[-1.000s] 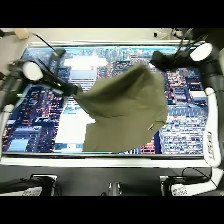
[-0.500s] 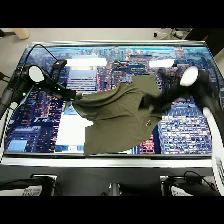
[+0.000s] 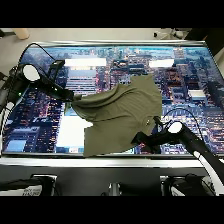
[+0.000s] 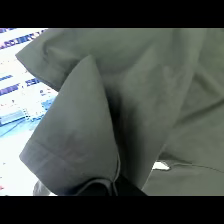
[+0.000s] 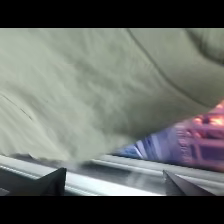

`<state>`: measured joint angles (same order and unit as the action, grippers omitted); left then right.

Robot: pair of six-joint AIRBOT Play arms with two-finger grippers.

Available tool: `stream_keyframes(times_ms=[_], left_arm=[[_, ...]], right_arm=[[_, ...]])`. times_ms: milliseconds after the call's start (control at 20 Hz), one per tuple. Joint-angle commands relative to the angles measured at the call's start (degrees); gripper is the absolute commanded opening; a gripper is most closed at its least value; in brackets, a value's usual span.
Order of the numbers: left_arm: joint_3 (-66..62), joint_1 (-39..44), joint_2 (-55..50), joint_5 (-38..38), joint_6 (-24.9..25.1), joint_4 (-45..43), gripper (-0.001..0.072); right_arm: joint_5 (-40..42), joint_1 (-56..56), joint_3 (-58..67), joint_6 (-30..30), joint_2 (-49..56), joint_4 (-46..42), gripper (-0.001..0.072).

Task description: Fold the shirts.

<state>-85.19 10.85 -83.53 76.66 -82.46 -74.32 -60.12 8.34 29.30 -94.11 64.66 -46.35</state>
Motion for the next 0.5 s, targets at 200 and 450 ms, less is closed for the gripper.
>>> stream_keyframes(times_ms=[200,450], left_arm=[[0.0,-0.04,0.44,0.48,-0.02,0.92,0.0032],[-1.44,-0.11,4.98,0.52,1.51,-3.48,0.0031]], right_arm=[[17.16,0.04,-2.95,4.66,4.92,11.89,0.0379],[5.14,-4.79,10.38,13.79,0.0,1.33,0.0017]])
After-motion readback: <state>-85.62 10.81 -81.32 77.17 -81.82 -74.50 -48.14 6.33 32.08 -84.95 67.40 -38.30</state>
